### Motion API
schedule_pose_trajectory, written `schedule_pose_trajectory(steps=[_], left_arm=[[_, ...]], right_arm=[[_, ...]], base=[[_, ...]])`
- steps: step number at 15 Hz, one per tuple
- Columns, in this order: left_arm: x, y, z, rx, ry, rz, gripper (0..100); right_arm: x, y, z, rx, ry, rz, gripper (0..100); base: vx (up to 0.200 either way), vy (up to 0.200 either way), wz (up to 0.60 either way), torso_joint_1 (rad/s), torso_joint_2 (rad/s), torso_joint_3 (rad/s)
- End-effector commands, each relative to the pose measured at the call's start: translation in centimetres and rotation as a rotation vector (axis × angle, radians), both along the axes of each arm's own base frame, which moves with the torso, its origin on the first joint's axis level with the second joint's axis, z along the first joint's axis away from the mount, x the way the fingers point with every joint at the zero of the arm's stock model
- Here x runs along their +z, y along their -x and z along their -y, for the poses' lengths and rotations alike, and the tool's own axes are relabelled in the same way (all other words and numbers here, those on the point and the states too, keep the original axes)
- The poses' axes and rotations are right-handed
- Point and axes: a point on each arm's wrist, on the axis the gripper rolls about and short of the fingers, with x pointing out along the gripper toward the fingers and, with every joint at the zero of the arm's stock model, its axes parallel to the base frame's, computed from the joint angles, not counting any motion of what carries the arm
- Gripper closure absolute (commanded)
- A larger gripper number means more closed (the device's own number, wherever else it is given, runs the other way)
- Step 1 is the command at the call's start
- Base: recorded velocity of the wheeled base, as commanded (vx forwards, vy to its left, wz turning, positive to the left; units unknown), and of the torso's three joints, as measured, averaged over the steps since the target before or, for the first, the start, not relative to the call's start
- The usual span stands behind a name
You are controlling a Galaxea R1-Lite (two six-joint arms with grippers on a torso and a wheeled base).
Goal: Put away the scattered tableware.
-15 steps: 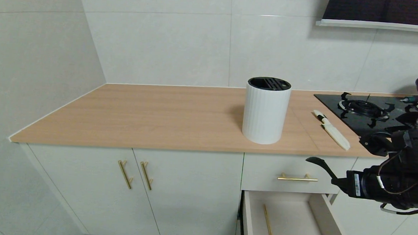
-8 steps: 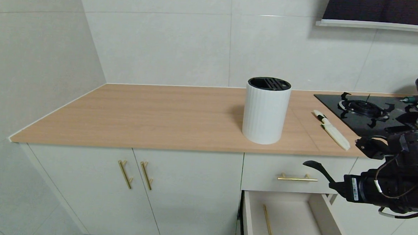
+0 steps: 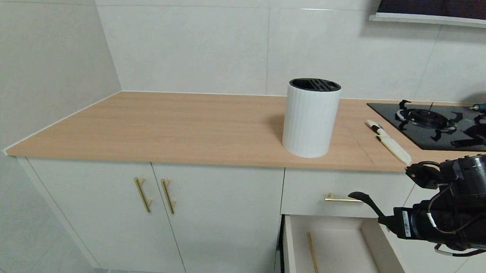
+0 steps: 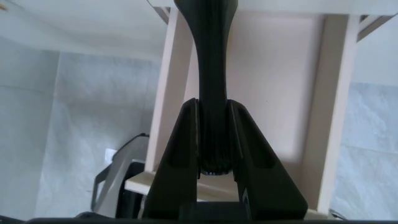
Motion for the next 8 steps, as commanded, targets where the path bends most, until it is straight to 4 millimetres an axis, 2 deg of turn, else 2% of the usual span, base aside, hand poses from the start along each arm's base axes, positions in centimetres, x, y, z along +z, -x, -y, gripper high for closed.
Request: schedule_pose_trajectory(steps=[1, 8], left_arm=[[-0.01, -0.01, 0.00, 0.000, 0.000, 0.000, 0], [0.02, 0.01, 0.00, 0.000, 0.000, 0.000, 0]], right_arm=[[-0.33, -0.15, -0.08, 0.001, 0.004, -0.012, 100], [-1.13, -0.55, -0.18, 0.001, 0.014, -0.043, 100]], base=[[0.000, 0.000, 0.00, -0.198, 0.49, 0.295], [0.000, 0.000, 0.00, -0.183, 0.48, 0.297]])
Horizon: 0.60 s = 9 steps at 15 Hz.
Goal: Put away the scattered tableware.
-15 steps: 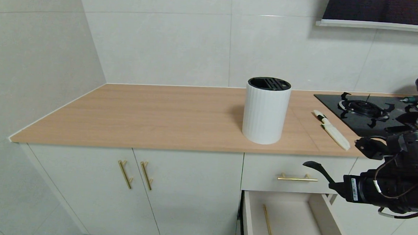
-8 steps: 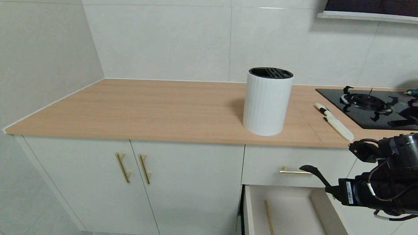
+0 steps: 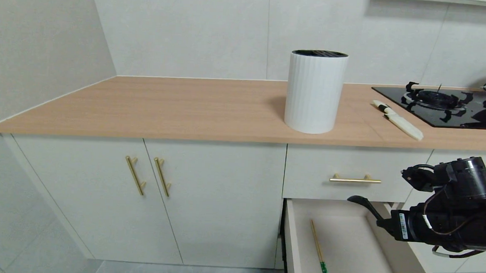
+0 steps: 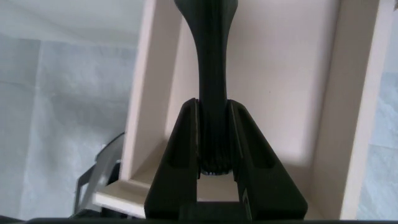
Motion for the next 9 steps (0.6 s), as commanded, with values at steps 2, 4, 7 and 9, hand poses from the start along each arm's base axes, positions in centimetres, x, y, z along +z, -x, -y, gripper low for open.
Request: schedule_pose_trajectory(steps=[2, 4, 7, 9], left_arm=[[0.00, -0.01, 0.00, 0.000, 0.000, 0.000, 0], [0.04, 0.01, 0.00, 0.000, 0.000, 0.002, 0], [0.02, 0.01, 0.00, 0.000, 0.000, 0.000, 0], [-0.02, -0.01, 0.00, 0.000, 0.000, -0.002, 0]], right_arm=[[-0.55, -0.30, -0.09, 0.001, 0.005, -0.021, 100], [-0.75, -0.39, -0.11, 0.000, 0.008, -0.028, 100], [-0.90, -0.46, -0.13, 0.000, 0.010, -0.034, 100], [-0.98, -0.50, -0.14, 0.000, 0.010, -0.037, 100]], base=[[0.000, 0.000, 0.00, -0.156, 0.47, 0.308], [0.000, 0.000, 0.00, -0.129, 0.45, 0.315], [0.000, 0.000, 0.00, -0.116, 0.45, 0.334], [0.000, 0.000, 0.00, -0.066, 0.36, 0.288]])
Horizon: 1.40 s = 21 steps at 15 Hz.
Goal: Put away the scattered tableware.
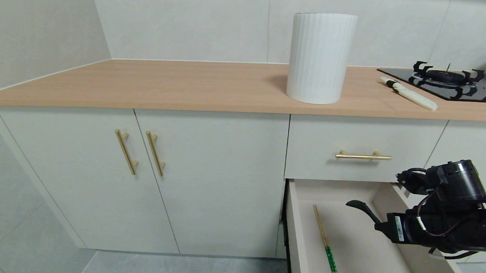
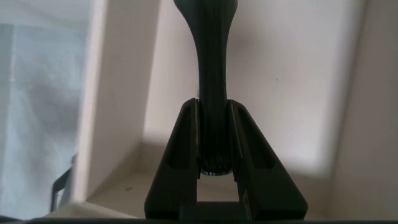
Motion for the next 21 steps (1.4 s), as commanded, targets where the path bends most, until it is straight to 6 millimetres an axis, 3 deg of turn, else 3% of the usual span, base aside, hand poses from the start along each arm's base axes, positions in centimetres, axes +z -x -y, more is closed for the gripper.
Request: schedule_pose_trajectory(steps=[1, 5, 8, 12, 16, 21], left_arm=[[0.0, 0.0, 0.0, 0.000, 0.000, 0.000, 0], [0.0, 0.0, 0.0, 0.000, 0.000, 0.000, 0], [0.0, 0.0, 0.0, 0.000, 0.000, 0.000, 0], [0.0, 0.0, 0.0, 0.000, 0.000, -0.001, 0], [0.0, 0.0, 0.0, 0.000, 0.000, 0.000, 0], [0.0, 0.0, 0.0, 0.000, 0.000, 0.000, 0]], right_arm=[[-0.2, -0.1, 0.0, 0.002, 0.001, -0.008, 100], [-0.4, -0.2, -0.1, 0.001, 0.004, -0.016, 100], [-1.8, -1.4, -0.3, -0.022, 0.027, -0.015, 100], [-5.7, -4.3, -0.8, -0.087, 0.076, -0.048, 100], [-10.4, -5.7, -1.2, -0.092, 0.093, -0.116, 100], [-14.2, -6.6, -1.3, -0.131, 0.149, -0.131, 100]], base=[[0.000, 0.000, 0.00, -0.046, 0.16, 0.124], [0.000, 0.000, 0.00, -0.011, 0.04, 0.022], [0.000, 0.000, 0.00, 0.000, 0.00, 0.000], [0.000, 0.000, 0.00, 0.000, 0.00, 0.000], [0.000, 0.000, 0.00, 0.000, 0.00, 0.000], [0.000, 0.000, 0.00, 0.000, 0.00, 0.000]])
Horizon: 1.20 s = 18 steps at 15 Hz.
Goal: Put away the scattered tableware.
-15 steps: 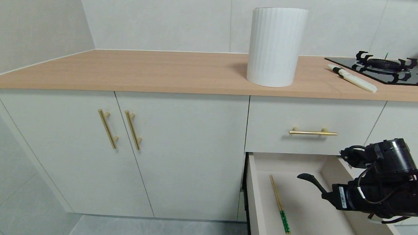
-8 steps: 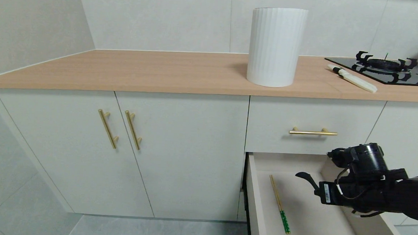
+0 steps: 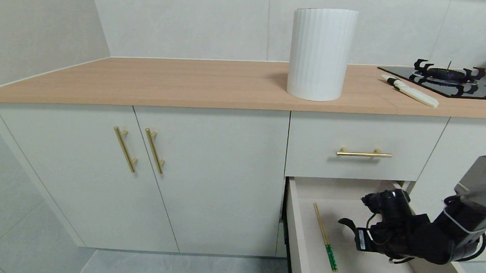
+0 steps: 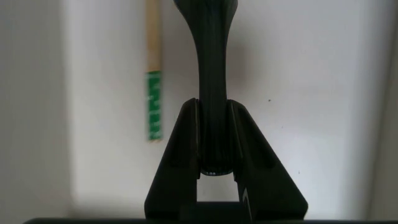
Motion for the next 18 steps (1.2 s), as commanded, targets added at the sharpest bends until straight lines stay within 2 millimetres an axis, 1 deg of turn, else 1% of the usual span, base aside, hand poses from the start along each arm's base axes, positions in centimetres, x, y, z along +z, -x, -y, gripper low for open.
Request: schedule_pose_trajectory(steps=[1, 4, 13, 14, 18], left_arm=[[-0.03, -0.01, 0.00, 0.000, 0.000, -0.002, 0], [-0.03, -0.01, 0.00, 0.000, 0.000, -0.002, 0], [0.01, 0.00, 0.00, 0.000, 0.000, 0.000, 0], [0.01, 0.00, 0.00, 0.000, 0.000, 0.000, 0], [0.01, 0.00, 0.00, 0.000, 0.000, 0.000, 0]], right_arm=[[-2.73, -0.17, 0.02, -0.016, 0.036, -0.047, 100], [-3.46, -0.26, 0.02, -0.020, 0.043, -0.051, 100], [-3.11, -0.41, 0.23, -0.028, 0.037, -0.032, 100], [-3.06, -0.41, 0.23, -0.028, 0.037, -0.031, 0], [-2.89, -0.47, 0.22, -0.028, 0.035, -0.025, 0]], base=[[0.000, 0.000, 0.00, 0.000, 0.00, 0.000], [0.000, 0.000, 0.00, 0.000, 0.00, 0.000], [0.000, 0.000, 0.00, 0.000, 0.00, 0.000], [0.000, 0.000, 0.00, 0.000, 0.00, 0.000], [0.000, 0.000, 0.00, 0.000, 0.00, 0.000]])
